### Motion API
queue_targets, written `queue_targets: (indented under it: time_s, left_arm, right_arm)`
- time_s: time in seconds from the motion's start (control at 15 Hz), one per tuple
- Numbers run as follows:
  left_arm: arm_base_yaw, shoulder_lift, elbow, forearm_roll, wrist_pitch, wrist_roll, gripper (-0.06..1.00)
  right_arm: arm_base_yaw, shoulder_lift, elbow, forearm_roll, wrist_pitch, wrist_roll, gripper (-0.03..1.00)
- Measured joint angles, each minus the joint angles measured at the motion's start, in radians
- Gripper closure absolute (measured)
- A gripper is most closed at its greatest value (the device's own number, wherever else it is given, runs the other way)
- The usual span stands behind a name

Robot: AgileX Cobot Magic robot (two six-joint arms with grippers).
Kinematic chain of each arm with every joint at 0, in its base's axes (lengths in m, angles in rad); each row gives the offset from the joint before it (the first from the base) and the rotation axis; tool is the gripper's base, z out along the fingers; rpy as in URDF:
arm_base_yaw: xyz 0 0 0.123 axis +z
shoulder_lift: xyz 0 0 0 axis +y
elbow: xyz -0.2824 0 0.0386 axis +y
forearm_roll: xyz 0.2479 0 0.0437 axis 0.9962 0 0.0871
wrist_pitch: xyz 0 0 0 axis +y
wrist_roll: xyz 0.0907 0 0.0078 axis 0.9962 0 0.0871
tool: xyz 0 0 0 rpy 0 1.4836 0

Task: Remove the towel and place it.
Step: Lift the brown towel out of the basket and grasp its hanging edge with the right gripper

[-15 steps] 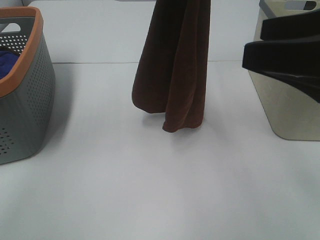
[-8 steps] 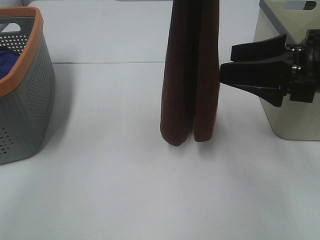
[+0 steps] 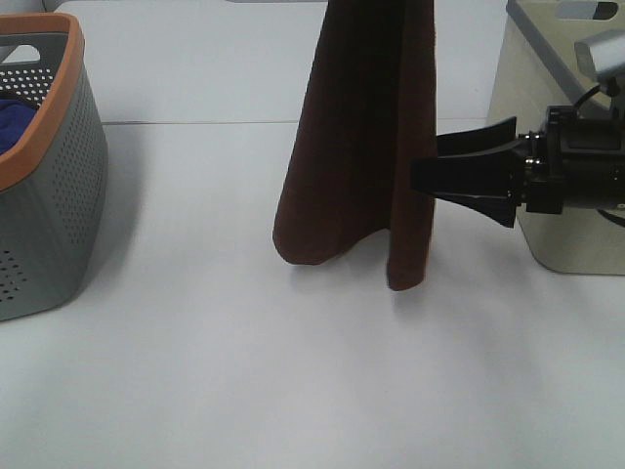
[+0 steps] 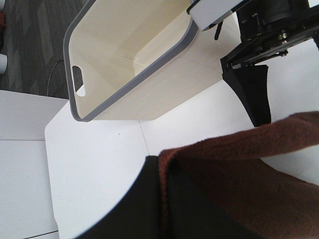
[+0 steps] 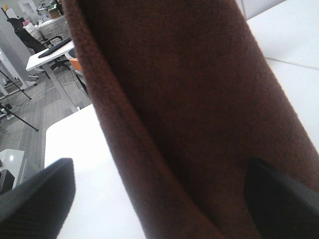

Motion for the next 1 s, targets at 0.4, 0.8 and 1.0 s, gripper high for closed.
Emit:
queue_targets:
  time_s: [0.4, 0.8, 1.0]
  left_arm:
    - [0.0, 0.031, 0.0, 0.0, 0.003, -0.001, 0.94]
    - [0.0, 0.031, 0.0, 0.0, 0.002, -0.001, 0.94]
    - [0.0, 0.031, 0.0, 0.001, -0.005, -0.001, 0.94]
  right_arm:
    - [0.0, 0.169, -0.007, 0.002, 0.012, -0.144, 0.07]
    - [0.022, 0.229, -0.056, 0.007, 0.036, -0.15, 0.07]
    - [0.143, 0.23, -0.057, 0.004, 0.022, -0.14, 0.07]
